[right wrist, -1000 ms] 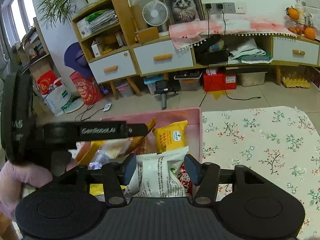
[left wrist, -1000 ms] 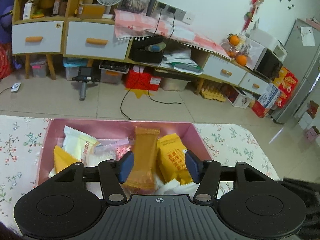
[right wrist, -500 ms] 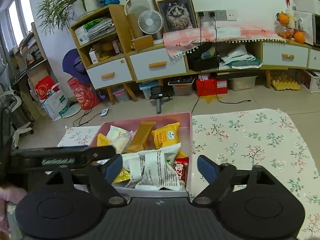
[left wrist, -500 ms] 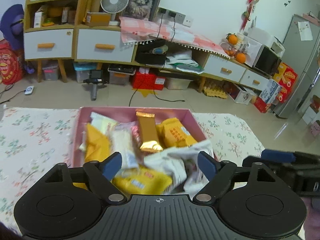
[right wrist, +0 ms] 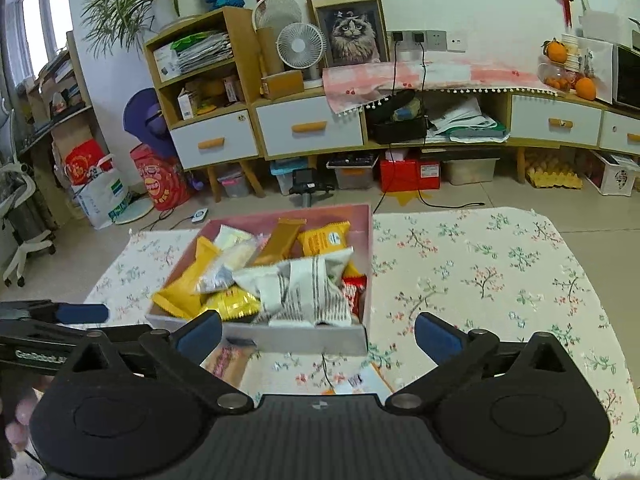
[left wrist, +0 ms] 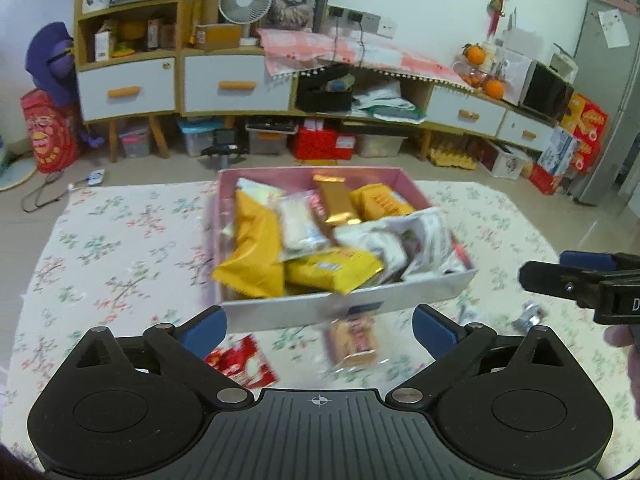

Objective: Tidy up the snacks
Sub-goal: 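Withdraw both tools from the box toward the remaining snacks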

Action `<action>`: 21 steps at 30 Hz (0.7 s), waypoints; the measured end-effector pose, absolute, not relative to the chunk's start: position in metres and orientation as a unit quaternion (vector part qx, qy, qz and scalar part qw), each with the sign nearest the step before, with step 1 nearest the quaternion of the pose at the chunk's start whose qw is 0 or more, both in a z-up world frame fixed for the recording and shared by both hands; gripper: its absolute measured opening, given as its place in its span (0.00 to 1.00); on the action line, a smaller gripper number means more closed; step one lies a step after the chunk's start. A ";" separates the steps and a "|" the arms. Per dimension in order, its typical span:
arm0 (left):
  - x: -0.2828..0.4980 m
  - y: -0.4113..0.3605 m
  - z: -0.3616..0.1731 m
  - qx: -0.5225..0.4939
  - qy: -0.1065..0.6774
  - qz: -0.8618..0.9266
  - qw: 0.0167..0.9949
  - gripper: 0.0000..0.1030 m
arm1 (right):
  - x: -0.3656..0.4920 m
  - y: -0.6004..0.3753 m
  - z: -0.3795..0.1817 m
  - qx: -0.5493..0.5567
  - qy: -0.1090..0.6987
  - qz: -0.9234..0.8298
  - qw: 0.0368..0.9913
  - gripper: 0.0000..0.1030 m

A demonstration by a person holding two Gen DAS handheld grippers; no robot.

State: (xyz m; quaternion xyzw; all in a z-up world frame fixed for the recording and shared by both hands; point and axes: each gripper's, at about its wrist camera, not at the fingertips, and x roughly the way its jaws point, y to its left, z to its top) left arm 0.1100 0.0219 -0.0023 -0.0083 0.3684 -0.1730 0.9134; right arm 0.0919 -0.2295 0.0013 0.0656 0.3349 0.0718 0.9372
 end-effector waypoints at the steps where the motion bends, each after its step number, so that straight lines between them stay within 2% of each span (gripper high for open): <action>1: 0.108 0.025 -0.007 -0.005 0.367 -0.166 0.915 0.97 | 0.090 -0.229 -0.002 0.059 0.337 0.071 0.937 0.75; 7: 0.098 0.042 -0.029 0.018 0.364 -0.138 0.921 0.97 | 0.076 -0.225 -0.019 0.021 0.343 0.070 0.936 0.75; 14: 0.091 0.062 -0.061 -0.004 0.370 -0.106 0.923 0.97 | 0.058 -0.217 -0.049 -0.027 0.363 0.084 0.928 0.75; 21: 0.086 0.062 -0.082 0.004 0.359 -0.127 0.925 0.97 | 0.052 -0.210 -0.076 -0.015 0.390 0.114 0.914 0.75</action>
